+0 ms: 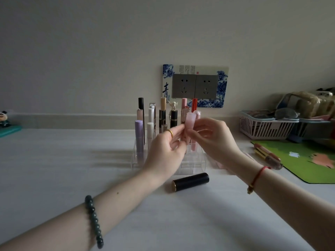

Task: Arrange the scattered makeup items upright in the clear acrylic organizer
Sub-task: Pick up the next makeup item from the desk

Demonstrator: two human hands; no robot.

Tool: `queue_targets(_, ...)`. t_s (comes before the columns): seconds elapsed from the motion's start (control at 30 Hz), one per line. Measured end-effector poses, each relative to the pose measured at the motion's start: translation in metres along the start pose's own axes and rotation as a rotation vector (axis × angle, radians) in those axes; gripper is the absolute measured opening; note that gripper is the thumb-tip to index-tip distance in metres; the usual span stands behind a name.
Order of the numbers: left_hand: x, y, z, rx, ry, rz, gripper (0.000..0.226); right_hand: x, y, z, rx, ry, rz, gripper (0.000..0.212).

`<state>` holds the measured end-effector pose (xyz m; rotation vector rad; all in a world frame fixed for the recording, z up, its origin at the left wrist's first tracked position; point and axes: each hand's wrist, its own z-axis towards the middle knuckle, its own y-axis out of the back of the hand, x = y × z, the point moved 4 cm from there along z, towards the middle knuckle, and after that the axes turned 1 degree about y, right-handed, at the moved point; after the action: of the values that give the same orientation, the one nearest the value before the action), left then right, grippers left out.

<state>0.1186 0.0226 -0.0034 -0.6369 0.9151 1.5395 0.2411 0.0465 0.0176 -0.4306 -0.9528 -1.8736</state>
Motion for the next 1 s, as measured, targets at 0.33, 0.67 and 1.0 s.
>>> queue_targets(0.33,0.020,-0.004,-0.013,0.023,0.021,0.107,0.051,-0.010,-0.008,-0.009,0.000,-0.027,-0.006,0.019)
queue_targets(0.67,0.019,-0.004,-0.013,0.043,0.027,0.134,0.052,-0.011,-0.009,-0.009,0.013,-0.031,-0.027,0.017)
queue_targets(1.0,0.021,-0.005,-0.016,0.050,0.039,0.176,0.051,-0.017,-0.013,-0.013,0.037,-0.026,-0.216,0.010)
